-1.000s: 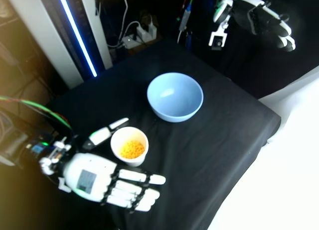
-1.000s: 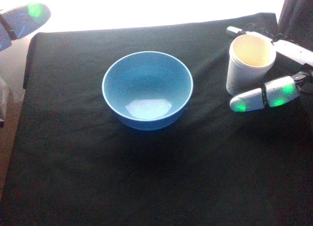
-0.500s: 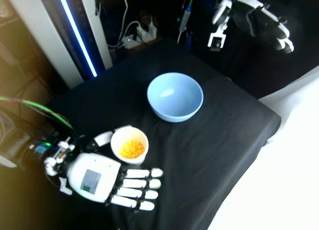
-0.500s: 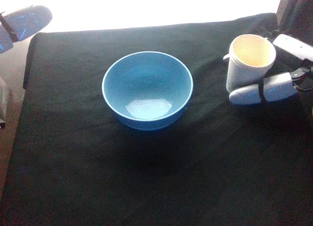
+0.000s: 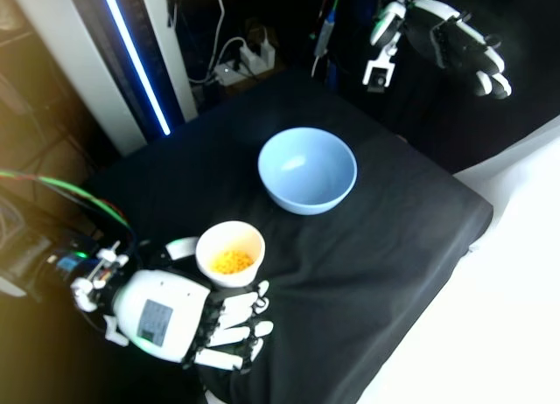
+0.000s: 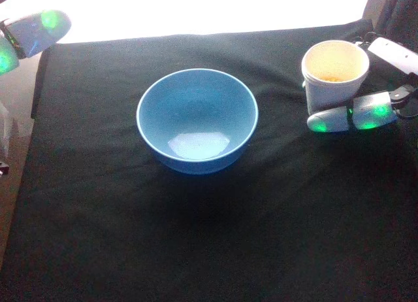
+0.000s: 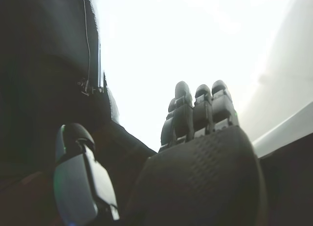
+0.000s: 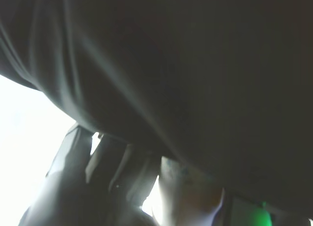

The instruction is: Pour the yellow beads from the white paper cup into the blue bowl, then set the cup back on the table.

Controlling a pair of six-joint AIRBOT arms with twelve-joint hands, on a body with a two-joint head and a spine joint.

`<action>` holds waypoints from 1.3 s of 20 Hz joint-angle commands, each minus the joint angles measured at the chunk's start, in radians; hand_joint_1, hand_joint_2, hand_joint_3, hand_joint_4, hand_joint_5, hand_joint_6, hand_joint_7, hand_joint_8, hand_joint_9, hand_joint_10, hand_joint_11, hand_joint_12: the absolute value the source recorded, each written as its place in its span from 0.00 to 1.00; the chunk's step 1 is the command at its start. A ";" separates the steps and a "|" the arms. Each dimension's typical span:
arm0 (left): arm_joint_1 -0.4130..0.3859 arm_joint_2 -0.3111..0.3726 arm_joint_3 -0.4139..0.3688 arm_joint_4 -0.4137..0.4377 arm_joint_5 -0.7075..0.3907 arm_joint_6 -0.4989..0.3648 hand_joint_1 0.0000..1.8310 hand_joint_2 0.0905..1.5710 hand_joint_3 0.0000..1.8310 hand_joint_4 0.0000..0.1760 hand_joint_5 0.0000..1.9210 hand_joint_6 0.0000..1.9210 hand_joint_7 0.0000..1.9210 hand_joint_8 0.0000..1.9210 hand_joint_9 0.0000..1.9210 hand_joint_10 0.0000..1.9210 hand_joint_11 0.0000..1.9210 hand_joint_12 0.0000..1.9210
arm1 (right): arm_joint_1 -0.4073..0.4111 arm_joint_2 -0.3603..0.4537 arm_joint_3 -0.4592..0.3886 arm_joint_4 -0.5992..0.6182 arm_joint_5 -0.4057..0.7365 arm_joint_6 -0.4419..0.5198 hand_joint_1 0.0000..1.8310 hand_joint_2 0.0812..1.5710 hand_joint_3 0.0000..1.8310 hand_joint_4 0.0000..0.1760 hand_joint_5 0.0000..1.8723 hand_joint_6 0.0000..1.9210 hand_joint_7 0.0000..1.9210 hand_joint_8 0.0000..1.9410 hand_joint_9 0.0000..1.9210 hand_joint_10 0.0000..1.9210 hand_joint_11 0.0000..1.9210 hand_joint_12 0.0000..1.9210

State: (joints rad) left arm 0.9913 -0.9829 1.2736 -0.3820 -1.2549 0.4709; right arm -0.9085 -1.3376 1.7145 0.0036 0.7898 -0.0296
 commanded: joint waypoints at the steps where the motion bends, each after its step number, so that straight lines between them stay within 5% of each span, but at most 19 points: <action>1: -0.004 -0.005 0.008 -0.008 -0.114 -0.011 0.21 0.52 0.00 0.00 0.03 0.00 0.17 0.00 0.06 0.00 0.01 0.01 | 0.008 -0.003 0.006 0.007 0.053 0.007 0.68 0.69 0.00 0.00 0.60 0.45 0.47 0.52 0.39 0.01 0.01 0.55; 2: -0.004 -0.006 0.008 -0.008 -0.114 -0.011 0.20 0.52 0.00 0.00 0.03 0.00 0.17 0.00 0.06 0.00 0.01 0.01 | 0.008 -0.003 0.009 0.007 0.054 0.012 0.62 0.67 0.00 0.00 0.58 0.42 0.46 0.21 0.38 0.00 0.00 0.56; 3: -0.003 -0.006 0.009 -0.008 -0.114 -0.011 0.21 0.52 0.00 0.00 0.02 0.00 0.16 0.00 0.07 0.00 0.02 0.01 | 0.008 -0.003 0.016 0.007 0.059 0.023 0.58 0.67 0.00 0.54 0.56 0.44 0.47 0.02 0.37 0.00 0.01 0.57; 5: -0.001 -0.006 0.009 -0.008 -0.114 -0.011 0.21 0.53 0.00 0.00 0.02 0.00 0.16 0.00 0.07 0.01 0.03 0.02 | 0.009 -0.003 0.022 0.011 0.077 0.038 0.58 0.67 0.00 0.68 0.56 0.44 0.49 0.01 0.41 0.01 0.08 0.57; 6: -0.001 -0.006 0.009 -0.008 -0.114 -0.011 0.21 0.53 0.00 0.00 0.02 0.00 0.16 0.00 0.07 0.01 0.03 0.02 | 0.009 -0.003 0.023 0.016 0.086 0.042 0.58 0.67 0.00 0.68 0.56 0.44 0.49 0.01 0.41 0.01 0.08 0.57; 8: 0.000 -0.007 0.009 -0.008 -0.114 -0.011 0.22 0.53 0.00 0.00 0.02 0.00 0.17 0.00 0.07 0.01 0.03 0.02 | 0.009 0.002 0.025 0.031 0.102 0.042 0.62 0.67 0.00 0.00 0.57 0.44 0.50 0.01 0.38 0.00 0.07 0.55; 9: 0.000 -0.007 0.009 -0.008 -0.114 -0.011 0.21 0.54 0.00 0.00 0.01 0.00 0.17 0.00 0.08 0.01 0.00 0.11 | 0.010 0.007 0.025 0.041 0.111 0.042 0.68 0.69 0.00 0.00 0.60 0.44 0.46 0.51 0.39 0.00 0.06 0.58; 11: 0.001 -0.007 0.009 -0.008 -0.114 -0.011 0.21 0.53 0.00 0.00 0.01 0.00 0.17 0.00 0.08 0.01 0.00 0.11 | 0.011 0.014 0.025 0.060 0.133 0.042 0.68 0.69 0.00 0.00 0.60 0.44 0.44 0.54 0.39 0.00 0.06 0.60; 12: 0.001 -0.007 0.009 -0.008 -0.114 -0.011 0.21 0.53 0.00 0.00 0.01 0.00 0.16 0.00 0.07 0.00 0.00 0.08 | 0.011 0.017 0.025 0.072 0.147 0.042 0.61 0.67 0.00 0.08 0.58 0.43 0.43 0.23 0.39 0.00 0.07 0.59; 14: 0.003 -0.007 0.009 -0.008 -0.114 -0.011 0.22 0.53 0.00 0.00 0.01 0.00 0.17 0.00 0.08 0.00 0.00 0.08 | 0.020 0.025 0.022 0.081 0.163 0.042 0.58 0.66 0.00 0.91 0.59 0.41 0.47 0.03 0.36 0.00 0.04 0.61; 15: 0.003 -0.007 0.009 -0.008 -0.114 -0.012 0.22 0.54 0.00 0.00 0.00 0.00 0.17 0.00 0.08 0.00 0.00 0.07 | 0.031 0.032 0.019 0.080 0.164 0.042 0.58 0.65 0.00 0.92 0.60 0.38 0.54 0.01 0.39 0.00 0.04 0.61; 16: 0.003 -0.007 0.009 -0.008 -0.114 -0.012 0.22 0.54 0.00 0.00 0.00 0.00 0.17 0.00 0.07 0.00 0.00 0.07 | 0.037 0.038 0.017 0.080 0.166 0.042 0.66 0.65 0.00 0.15 0.65 0.33 0.56 0.30 0.45 0.01 0.08 0.64; 17: 0.003 -0.007 0.009 -0.008 -0.114 -0.013 0.22 0.54 0.00 0.00 0.00 0.00 0.17 0.00 0.07 0.00 0.00 0.07 | 0.048 0.044 0.015 0.076 0.167 0.042 0.66 0.65 0.00 0.15 0.65 0.33 0.56 0.30 0.45 0.01 0.08 0.64; 19: 0.003 -0.007 0.009 -0.008 -0.115 -0.015 0.22 0.54 0.00 0.00 0.00 0.00 0.17 0.00 0.08 0.00 0.00 0.09 | 0.077 0.056 0.010 0.053 0.167 0.042 0.58 0.66 0.00 0.98 0.58 0.41 0.46 0.02 0.34 0.00 0.01 0.63; 20: 0.003 -0.007 0.009 -0.008 -0.114 -0.015 0.22 0.54 0.00 0.00 0.00 0.00 0.17 0.00 0.07 0.00 0.00 0.08 | 0.086 0.061 0.007 0.047 0.167 0.042 0.57 0.66 0.00 1.00 0.58 0.42 0.49 0.01 0.35 0.00 0.01 0.64; 21: 0.003 -0.007 0.009 -0.008 -0.114 -0.015 0.22 0.54 0.00 0.00 0.00 0.00 0.17 0.00 0.07 0.00 0.00 0.08 | 0.100 0.065 0.005 0.037 0.167 0.042 0.57 0.66 0.00 1.00 0.58 0.42 0.49 0.01 0.35 0.00 0.01 0.64; 24: 0.003 -0.008 0.009 -0.008 -0.113 -0.015 0.22 0.54 0.00 0.00 0.00 0.00 0.16 0.00 0.07 0.00 0.00 0.10 | 0.138 0.072 -0.003 0.005 0.166 0.042 0.59 0.67 0.00 0.39 0.57 0.43 0.55 0.00 0.46 0.01 0.12 0.64; 25: 0.003 -0.009 0.009 -0.008 -0.113 -0.016 0.22 0.54 0.00 0.00 0.00 0.00 0.17 0.00 0.08 0.00 0.00 0.11 | 0.156 0.072 -0.007 -0.013 0.166 0.042 0.66 0.66 0.00 0.29 0.61 0.37 0.56 0.33 0.51 0.02 0.13 0.65; 26: 0.003 -0.009 0.009 -0.008 -0.113 -0.016 0.22 0.55 0.00 0.00 0.00 0.00 0.17 0.00 0.08 0.00 0.00 0.12 | 0.163 0.072 -0.009 -0.021 0.166 0.042 0.67 0.66 0.00 0.20 0.63 0.32 0.55 0.44 0.52 0.02 0.14 0.66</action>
State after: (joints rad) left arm 1.0012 -0.9894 1.2766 -0.3813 -1.2526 0.4667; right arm -0.7582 -1.2713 1.7065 -0.0513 0.8413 0.0021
